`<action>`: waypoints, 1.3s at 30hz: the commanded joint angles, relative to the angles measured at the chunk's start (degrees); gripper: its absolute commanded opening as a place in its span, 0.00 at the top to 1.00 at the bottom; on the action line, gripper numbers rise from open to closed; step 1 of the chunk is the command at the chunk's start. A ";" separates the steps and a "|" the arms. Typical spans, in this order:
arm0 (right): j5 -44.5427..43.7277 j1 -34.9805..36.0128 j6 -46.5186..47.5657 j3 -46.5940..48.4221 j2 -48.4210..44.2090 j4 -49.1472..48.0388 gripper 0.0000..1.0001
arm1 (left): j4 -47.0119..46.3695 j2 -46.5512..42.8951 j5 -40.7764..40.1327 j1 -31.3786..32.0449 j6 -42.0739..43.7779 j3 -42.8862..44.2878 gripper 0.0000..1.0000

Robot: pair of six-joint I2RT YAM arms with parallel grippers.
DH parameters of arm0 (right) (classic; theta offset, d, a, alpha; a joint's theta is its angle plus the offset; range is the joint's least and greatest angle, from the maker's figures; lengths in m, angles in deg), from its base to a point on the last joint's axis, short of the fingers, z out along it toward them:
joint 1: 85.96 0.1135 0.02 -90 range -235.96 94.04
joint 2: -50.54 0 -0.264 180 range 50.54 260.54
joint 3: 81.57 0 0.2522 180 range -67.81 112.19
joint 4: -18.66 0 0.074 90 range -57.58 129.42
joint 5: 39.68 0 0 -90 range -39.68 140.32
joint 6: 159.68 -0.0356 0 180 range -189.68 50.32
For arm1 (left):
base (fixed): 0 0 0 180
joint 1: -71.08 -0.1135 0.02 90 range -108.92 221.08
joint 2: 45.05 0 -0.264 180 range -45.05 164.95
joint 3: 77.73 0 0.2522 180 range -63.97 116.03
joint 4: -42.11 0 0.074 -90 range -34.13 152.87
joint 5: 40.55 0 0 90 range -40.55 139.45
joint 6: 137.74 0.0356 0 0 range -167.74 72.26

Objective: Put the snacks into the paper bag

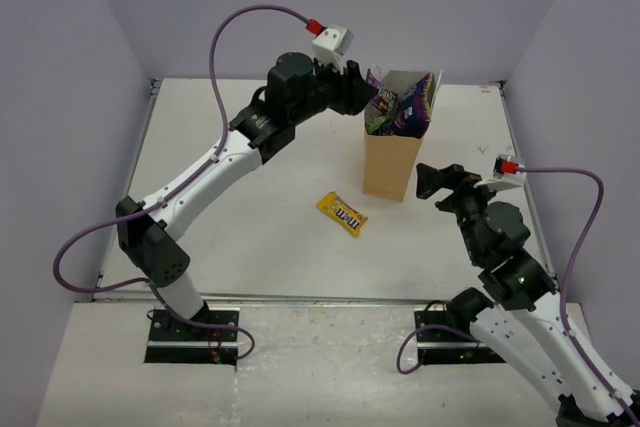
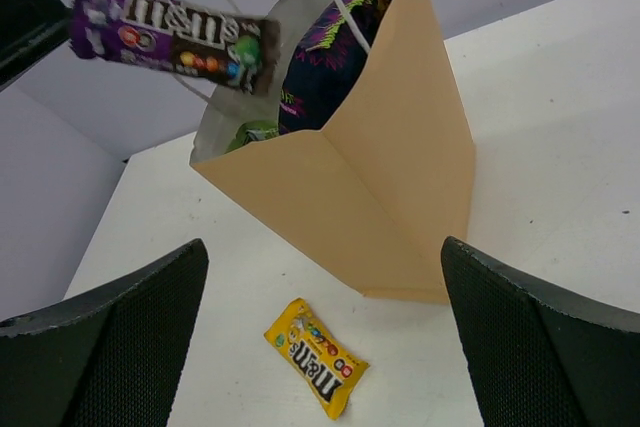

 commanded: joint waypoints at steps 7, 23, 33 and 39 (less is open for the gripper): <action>-0.17 -0.13 -0.12 -0.09 0.55 -0.82 0.01 | -2.12 -3.90 1.85 0.36 3.25 2.48 0.00; -0.26 -0.13 0.58 0.08 -0.33 -0.12 0.01 | -0.71 -25.27 -5.97 0.18 -0.35 -30.80 0.00; 0.53 -0.04 0.93 1.84 -0.06 0.84 0.01 | -5.81 -19.48 2.89 -2.36 -6.24 -44.46 0.00; 13.41 -0.13 7.43 7.01 6.67 1.37 0.01 | -12.30 -15.35 8.87 -4.73 -8.70 -48.50 0.00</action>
